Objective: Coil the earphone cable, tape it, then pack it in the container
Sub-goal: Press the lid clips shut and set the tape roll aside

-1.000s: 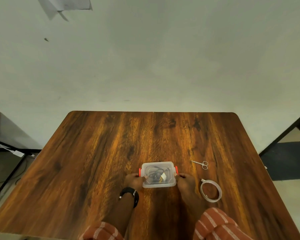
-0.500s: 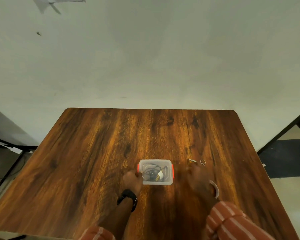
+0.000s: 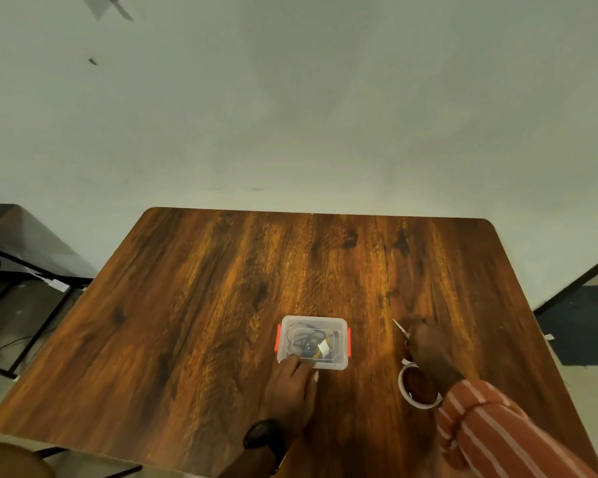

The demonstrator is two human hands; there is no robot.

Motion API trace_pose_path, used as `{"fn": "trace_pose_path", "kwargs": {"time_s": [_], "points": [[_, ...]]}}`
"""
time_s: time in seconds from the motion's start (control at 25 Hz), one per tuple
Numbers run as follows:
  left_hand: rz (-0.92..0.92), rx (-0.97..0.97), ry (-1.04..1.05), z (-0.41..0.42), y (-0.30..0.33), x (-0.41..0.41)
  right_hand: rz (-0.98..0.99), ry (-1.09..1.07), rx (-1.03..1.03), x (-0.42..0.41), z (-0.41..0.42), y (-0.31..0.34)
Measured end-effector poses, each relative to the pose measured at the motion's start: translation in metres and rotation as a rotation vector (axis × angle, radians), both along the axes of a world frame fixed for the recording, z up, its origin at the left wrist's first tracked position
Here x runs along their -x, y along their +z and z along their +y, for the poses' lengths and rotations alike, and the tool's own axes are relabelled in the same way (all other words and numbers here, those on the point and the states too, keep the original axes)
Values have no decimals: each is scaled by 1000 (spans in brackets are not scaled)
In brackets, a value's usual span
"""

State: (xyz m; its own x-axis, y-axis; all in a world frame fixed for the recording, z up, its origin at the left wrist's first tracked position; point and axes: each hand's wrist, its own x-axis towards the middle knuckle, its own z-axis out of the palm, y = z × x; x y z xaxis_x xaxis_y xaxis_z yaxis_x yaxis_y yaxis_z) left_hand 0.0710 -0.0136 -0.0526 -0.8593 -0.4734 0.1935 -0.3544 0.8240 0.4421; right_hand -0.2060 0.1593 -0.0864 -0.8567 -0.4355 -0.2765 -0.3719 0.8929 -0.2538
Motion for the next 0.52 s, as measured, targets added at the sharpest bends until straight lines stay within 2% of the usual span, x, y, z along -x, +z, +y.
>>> {"fn": "trace_pose_path", "kwargs": {"time_s": [0.2,0.32,0.52], "points": [[-20,108,-120,11,10,5,-19,189,-243,3,-10,21],[0,180,-144,24,27,9,-34,185,-247,10,-12,26],[68,-107,51,19,24,12,-254,-50,276,-8,-40,52]]}}
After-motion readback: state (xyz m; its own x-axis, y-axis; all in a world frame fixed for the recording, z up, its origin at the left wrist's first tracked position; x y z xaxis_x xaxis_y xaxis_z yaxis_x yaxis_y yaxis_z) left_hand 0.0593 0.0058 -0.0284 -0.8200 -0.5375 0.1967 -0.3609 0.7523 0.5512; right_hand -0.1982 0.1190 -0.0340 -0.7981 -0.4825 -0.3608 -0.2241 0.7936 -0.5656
